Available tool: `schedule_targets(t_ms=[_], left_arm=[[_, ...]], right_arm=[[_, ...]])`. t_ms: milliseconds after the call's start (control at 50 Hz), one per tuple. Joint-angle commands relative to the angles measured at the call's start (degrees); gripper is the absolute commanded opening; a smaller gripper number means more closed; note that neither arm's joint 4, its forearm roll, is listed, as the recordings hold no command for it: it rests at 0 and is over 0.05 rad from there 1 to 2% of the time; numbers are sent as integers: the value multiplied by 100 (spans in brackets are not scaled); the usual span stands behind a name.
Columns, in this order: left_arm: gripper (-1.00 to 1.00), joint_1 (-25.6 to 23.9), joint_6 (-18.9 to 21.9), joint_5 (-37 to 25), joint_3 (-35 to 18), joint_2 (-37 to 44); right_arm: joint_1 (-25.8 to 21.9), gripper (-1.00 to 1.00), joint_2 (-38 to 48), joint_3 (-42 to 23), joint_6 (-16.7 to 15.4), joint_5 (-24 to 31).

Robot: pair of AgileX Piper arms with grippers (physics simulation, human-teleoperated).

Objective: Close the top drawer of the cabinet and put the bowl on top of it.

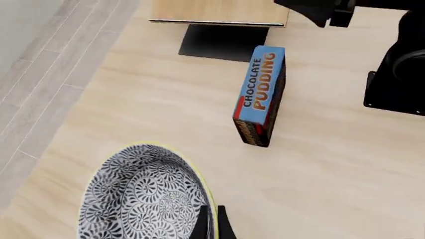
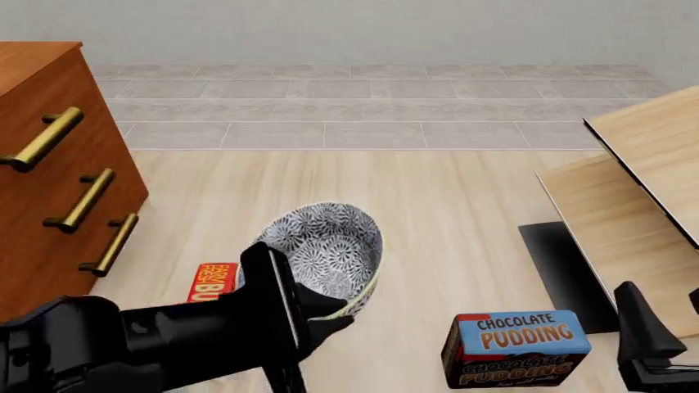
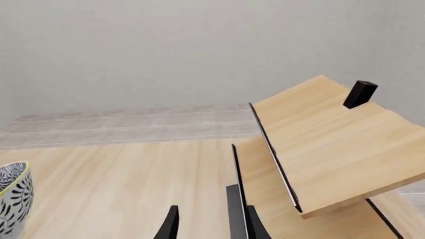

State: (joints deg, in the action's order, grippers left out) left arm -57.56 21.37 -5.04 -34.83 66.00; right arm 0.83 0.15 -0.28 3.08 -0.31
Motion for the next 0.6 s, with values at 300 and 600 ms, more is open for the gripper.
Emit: schedule_targets(t_ms=[300, 600], left_arm=[[-100, 757, 1039, -1979, -1806, -217], [-100, 1228, 1539, -3016, -2730, -171]], right_arm=[[-2, 100, 48, 17, 75, -15], [10, 100, 84, 15, 92, -31]])
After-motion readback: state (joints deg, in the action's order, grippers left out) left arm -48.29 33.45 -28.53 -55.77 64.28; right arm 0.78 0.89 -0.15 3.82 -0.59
